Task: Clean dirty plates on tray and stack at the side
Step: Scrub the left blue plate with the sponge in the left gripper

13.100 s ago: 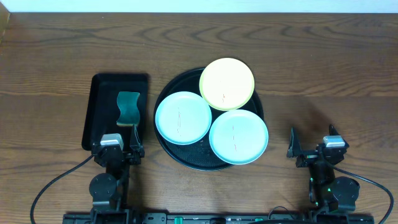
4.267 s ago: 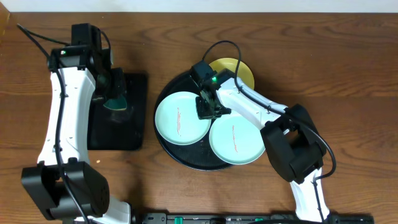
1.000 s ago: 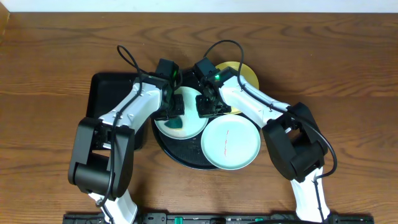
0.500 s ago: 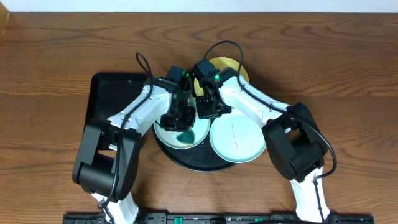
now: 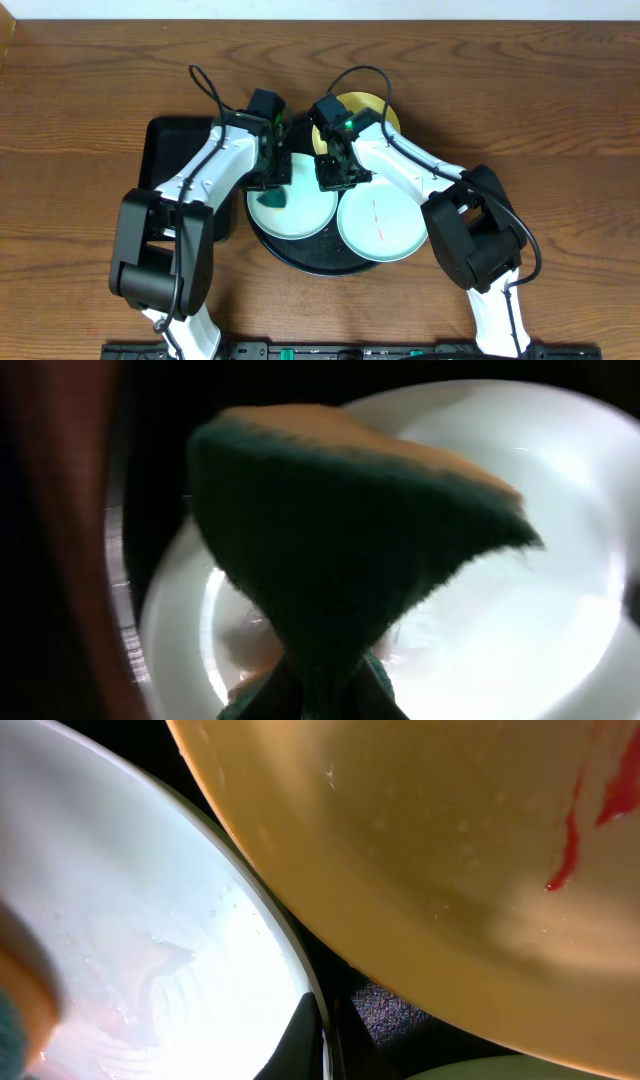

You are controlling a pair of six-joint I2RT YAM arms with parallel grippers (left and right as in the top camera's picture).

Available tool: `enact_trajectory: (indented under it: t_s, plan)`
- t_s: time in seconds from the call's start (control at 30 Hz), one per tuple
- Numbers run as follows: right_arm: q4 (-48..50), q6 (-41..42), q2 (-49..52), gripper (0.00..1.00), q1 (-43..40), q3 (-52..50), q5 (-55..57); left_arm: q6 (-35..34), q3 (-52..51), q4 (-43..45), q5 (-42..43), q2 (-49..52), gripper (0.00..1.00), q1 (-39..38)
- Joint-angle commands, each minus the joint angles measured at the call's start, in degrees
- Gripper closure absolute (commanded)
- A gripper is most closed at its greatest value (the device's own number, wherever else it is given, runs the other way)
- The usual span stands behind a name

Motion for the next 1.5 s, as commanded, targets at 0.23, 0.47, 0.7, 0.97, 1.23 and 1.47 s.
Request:
enact_trajectory:
  t_s: [0.23, 0.47, 0.7, 0.97, 1.23, 1.47]
  plan:
    - [-0.11, -0.42, 0.98, 0.99, 0.48, -0.09, -0.2, -1.68, -1.09, -4.94, 4.94, 0.85, 0.93, -1.42]
    - [-0.26, -0.39, 0.98, 0.99, 0.48, -0.09, -0.2, 5.05, -1.09, -3.96, 17.31, 0.85, 0.93, -2.29]
    - [-0.35, -0.42, 0.98, 0.99, 0.48, -0.09, -0.2, -7.67, -1.07, -1.11, -5.27, 0.85, 0.93, -1.11]
    - [-0.28, -0.39, 0.98, 0.99, 0.48, -0.09, -0.2, -11.78, -1.11, -4.9, -7.21, 0.85, 0.92, -2.16]
    - [-0.31, -0.39, 0.98, 0.99, 0.48, -0.09, -0.22, -3.82, -1.07, -5.81, 11.47, 0.81, 0.93, -4.39]
    - [-0.5, -0.39, 0.98, 0.99, 0.48, -0.09, -3.43, -3.82, 4.44, -5.77, 10.36, 0.13, 0.93, 1.25]
